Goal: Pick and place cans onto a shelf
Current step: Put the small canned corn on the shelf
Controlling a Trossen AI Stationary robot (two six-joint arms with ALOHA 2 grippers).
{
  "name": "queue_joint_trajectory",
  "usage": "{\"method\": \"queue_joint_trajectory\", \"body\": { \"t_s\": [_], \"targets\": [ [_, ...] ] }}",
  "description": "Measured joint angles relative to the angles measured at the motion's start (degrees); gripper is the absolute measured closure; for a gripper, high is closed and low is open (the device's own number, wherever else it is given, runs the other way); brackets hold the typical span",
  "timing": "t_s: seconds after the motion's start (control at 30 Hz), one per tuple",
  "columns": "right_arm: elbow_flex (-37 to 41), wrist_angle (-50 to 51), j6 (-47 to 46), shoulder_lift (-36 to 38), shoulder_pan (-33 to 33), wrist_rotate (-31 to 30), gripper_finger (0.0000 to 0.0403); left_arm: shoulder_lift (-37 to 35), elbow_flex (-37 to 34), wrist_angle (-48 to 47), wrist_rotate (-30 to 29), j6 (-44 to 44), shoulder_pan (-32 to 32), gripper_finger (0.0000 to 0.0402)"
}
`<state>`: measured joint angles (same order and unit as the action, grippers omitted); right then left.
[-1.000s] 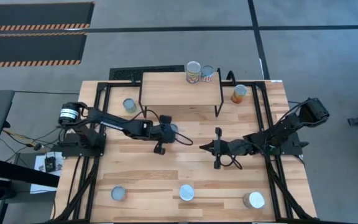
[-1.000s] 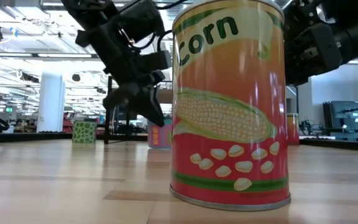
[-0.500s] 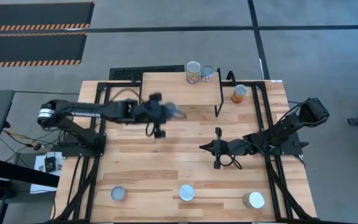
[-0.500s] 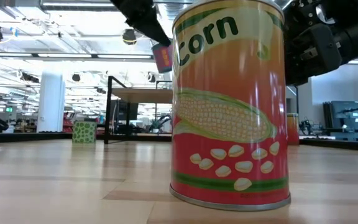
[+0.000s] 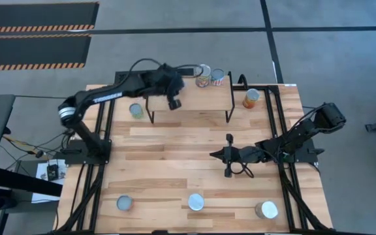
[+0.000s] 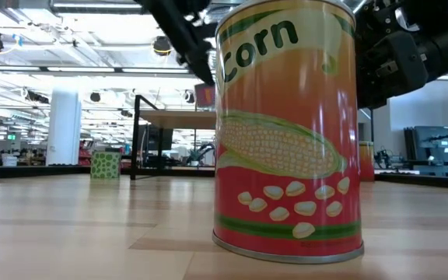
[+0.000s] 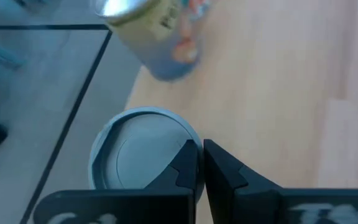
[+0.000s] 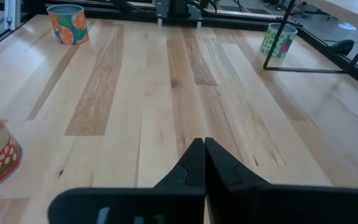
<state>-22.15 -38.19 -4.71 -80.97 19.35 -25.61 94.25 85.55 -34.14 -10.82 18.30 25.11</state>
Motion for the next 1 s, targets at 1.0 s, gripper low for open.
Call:
{"method": "queue_joint_trajectory", "body": {
  "t_s": [1.0],
  "targets": [
    [0.0, 0.6, -1.3, 0.0, 0.2, 0.0, 0.0392, 16.4, 20.1, -10.9, 1.6, -0.1, 4.5, 0.0401]
  ]
}}
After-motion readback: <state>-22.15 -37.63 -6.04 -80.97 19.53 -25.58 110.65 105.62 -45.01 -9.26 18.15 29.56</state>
